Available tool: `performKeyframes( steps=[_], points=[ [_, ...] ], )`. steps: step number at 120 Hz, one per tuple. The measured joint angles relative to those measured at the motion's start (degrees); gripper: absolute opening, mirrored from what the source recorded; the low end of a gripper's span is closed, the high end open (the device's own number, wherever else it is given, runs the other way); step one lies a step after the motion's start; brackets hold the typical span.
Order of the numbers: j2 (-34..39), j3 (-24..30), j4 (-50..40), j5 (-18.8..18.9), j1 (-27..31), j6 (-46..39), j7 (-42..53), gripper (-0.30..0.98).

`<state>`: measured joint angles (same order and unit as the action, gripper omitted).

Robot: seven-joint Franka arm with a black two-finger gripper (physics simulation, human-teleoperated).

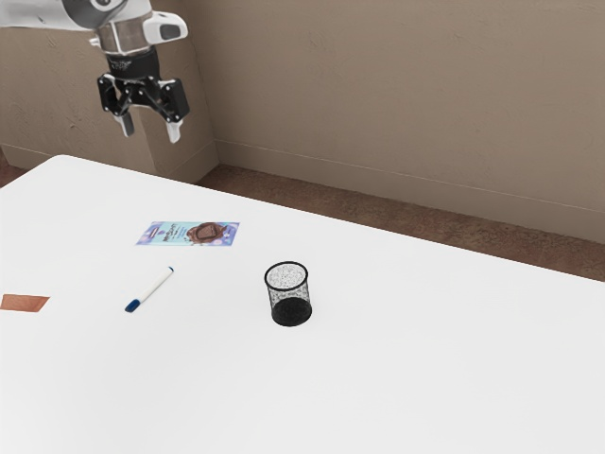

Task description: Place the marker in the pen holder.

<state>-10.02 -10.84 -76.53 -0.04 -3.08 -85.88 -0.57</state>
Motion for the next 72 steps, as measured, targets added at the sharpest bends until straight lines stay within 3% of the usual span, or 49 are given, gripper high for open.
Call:
performKeyframes(
  steps=[18, 24, 45, 72],
  points=[
    [1.0, -0.1, -0.4, 0.0, -0.1, 0.2, -0.1, 0.69],
    [3.5, -0.2, -5.0, 0.1, -0.2, -0.6, -0.1, 0.69],
    [4.9, -2.3, -25.5, 1.0, 0.1, -12.0, -0.2, 0.69],
    [-0.5, -2.9, -32.2, 2.4, 0.0, -24.7, 1.0, 0.69]
  ],
)
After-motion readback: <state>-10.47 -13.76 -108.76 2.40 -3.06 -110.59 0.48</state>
